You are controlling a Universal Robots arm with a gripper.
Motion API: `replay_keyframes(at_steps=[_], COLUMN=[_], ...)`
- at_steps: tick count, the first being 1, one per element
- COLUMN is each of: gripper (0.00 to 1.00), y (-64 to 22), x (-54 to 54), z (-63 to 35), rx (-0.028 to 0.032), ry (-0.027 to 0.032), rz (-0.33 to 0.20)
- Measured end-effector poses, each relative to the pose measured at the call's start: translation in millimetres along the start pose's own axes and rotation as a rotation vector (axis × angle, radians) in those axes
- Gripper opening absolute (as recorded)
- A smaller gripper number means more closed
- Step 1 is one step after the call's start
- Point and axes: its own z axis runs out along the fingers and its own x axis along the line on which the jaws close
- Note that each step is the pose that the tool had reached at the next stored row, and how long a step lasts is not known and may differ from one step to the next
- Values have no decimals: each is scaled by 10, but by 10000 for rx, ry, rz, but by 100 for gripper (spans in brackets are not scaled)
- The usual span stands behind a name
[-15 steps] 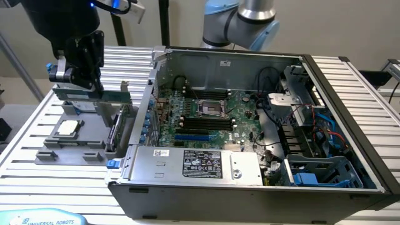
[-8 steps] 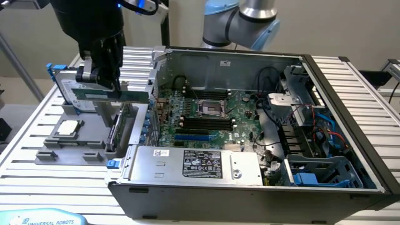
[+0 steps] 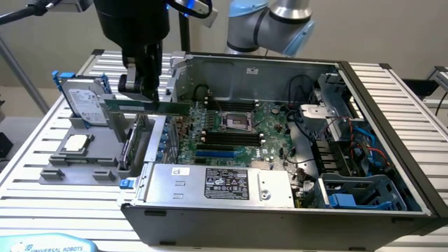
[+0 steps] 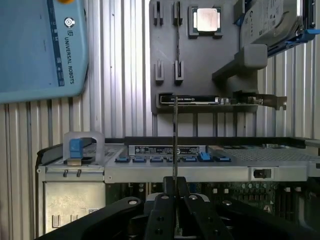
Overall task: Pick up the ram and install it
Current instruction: 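Pick up the ram and move it above insertion slot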
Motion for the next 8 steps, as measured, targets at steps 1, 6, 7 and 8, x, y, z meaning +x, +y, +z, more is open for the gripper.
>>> replay_keyframes(at_steps=[1,6,7,8], gripper=[13,13,13,13], y=[-46,-274,-319,-365], x=[-3,-20,-24,-27], z=[-2,-6,-7,-8], rx=[-1,-3,-4,-5], ry=[1,0,0,1], rz=[1,2,1,0])
